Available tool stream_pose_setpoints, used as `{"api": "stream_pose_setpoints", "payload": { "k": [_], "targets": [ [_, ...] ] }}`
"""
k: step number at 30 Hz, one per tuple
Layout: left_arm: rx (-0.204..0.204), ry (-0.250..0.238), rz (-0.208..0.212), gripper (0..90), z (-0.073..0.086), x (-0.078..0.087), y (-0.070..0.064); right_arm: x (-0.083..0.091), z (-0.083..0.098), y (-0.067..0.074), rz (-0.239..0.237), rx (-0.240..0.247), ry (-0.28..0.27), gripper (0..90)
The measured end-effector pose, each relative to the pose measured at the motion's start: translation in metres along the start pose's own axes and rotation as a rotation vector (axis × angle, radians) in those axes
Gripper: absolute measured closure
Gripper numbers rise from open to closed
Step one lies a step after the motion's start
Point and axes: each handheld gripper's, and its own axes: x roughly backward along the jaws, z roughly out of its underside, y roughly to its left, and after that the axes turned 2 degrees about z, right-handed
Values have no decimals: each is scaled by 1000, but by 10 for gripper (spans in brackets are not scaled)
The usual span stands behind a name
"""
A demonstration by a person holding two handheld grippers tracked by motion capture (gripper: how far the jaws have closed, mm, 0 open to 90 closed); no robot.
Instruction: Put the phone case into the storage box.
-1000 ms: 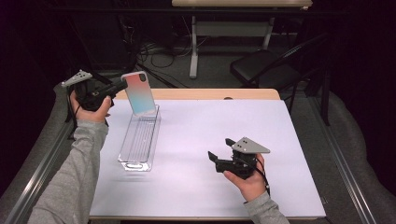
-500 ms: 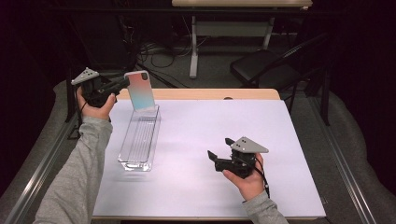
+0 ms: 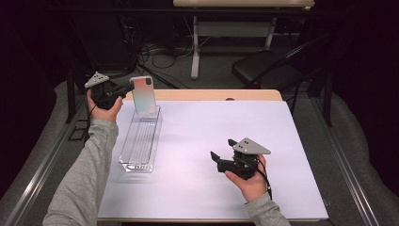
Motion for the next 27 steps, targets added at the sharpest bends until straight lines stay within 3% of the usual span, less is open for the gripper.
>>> {"api": "stream_pose_setpoints", "payload": {
  "k": [5, 11, 18, 27],
  "targets": [
    [0, 18, -22, 833, 4, -6, 1, -1, 1, 0, 3, 3, 1, 217],
    [-28, 42, -56, 835, 7, -12, -1, 0, 1, 0, 4, 6, -2, 219],
    [-61, 73, -69, 835, 13, -20, 0, 1, 2, -3, 11, 6, 0, 220],
    [-37, 81, -79, 835, 26, -28, 7, 0, 2, -3, 18, 5, 11, 221]
  ]
}}
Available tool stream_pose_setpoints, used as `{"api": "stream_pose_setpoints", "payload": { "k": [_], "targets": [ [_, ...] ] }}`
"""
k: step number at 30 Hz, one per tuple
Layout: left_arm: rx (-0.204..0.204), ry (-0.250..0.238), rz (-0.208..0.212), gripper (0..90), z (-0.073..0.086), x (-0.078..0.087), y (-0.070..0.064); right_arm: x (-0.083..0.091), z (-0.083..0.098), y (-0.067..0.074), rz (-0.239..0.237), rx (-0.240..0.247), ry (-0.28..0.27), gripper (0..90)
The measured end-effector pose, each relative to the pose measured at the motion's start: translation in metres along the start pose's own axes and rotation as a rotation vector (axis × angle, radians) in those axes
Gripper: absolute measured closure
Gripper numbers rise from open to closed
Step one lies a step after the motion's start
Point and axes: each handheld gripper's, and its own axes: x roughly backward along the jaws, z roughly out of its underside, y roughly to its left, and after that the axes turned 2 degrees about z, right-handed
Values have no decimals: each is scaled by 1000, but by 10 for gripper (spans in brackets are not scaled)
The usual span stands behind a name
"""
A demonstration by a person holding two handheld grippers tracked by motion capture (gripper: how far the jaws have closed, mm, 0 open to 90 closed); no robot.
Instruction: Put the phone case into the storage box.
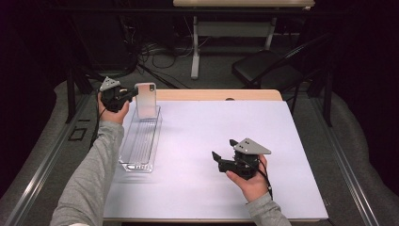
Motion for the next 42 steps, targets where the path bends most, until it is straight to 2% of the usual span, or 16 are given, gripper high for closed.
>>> {"api": "stream_pose_setpoints", "payload": {
  "k": [4, 11, 20, 31, 37, 42],
  "targets": [
    [26, 15, -7, 835, 10, -5, 4, 0, 0, 0, 2, 1, 4, 223],
    [28, 31, -14, 835, 19, -14, 1, 0, 1, -2, 4, 0, 4, 224],
    [25, 40, -16, 835, 22, -19, 2, 0, 3, -3, 9, -4, 8, 226],
    [24, 27, -2, 834, 24, -24, 1, 0, 3, -5, 11, -3, 12, 226],
    [7, 50, -7, 834, 25, -25, 1, -1, 4, -4, 12, -5, 13, 226],
    [7, 49, -8, 834, 26, -26, 2, -1, 4, -4, 11, 0, 16, 228]
  ]
}}
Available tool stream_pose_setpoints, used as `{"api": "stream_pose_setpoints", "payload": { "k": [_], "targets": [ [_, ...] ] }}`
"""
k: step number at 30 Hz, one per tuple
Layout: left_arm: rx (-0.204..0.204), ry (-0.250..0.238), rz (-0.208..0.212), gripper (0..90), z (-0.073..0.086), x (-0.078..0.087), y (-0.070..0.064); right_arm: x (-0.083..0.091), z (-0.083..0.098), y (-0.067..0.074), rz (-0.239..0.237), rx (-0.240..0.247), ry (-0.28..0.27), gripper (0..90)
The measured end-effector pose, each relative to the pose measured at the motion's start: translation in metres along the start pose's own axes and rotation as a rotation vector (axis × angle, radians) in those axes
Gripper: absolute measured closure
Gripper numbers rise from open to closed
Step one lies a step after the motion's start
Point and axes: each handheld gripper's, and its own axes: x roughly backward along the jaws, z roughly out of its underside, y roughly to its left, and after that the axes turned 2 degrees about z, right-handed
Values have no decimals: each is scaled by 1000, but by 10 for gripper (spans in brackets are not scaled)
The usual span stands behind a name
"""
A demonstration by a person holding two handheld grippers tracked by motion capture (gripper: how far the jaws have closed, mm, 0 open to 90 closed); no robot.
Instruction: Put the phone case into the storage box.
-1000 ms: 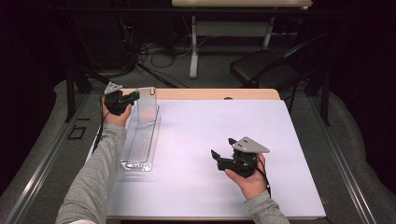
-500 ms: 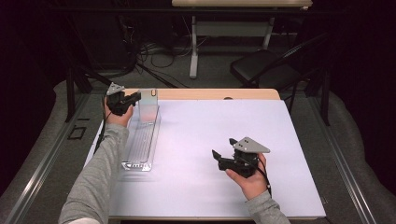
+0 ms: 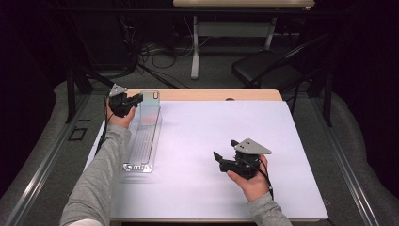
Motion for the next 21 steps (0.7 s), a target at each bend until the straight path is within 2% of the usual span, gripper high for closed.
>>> {"api": "stream_pose_setpoints", "payload": {
  "k": [12, 21],
  "targets": [
    [5, -1, -2, 831, 1, -1, 3, -1, 2, 0, 0, -6, 3, 228],
    [-6, 5, -29, 814, 2, -3, 5, -1, 2, 0, 0, -4, 4, 229]
  ]
}}
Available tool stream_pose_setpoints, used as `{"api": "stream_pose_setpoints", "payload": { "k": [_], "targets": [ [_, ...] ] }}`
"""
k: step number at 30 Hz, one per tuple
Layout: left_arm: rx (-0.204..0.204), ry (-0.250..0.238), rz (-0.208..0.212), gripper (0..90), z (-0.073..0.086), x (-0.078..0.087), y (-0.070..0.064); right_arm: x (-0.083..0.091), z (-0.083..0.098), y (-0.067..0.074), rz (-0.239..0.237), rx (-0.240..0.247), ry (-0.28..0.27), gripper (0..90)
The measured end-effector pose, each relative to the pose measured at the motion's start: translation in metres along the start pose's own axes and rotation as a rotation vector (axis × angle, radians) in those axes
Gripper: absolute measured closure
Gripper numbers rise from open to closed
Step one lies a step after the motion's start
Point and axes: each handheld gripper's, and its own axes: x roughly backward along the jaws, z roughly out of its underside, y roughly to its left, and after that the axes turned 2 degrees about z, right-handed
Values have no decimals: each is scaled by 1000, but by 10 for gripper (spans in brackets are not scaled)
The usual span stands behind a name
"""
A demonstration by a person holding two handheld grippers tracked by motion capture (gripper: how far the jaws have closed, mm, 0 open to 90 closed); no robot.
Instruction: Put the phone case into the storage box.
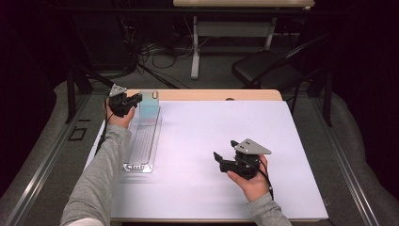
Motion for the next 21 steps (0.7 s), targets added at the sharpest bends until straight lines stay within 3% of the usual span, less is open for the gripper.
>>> {"api": "stream_pose_setpoints", "payload": {
  "k": [12, 21],
  "targets": [
    [22, 20, -28, 786, 3, -2, 9, -1, 1, 0, -2, -1, 2, 229],
    [22, 26, -56, 658, 4, -2, 12, -1, 1, 0, -3, 2, 2, 229]
  ]
}}
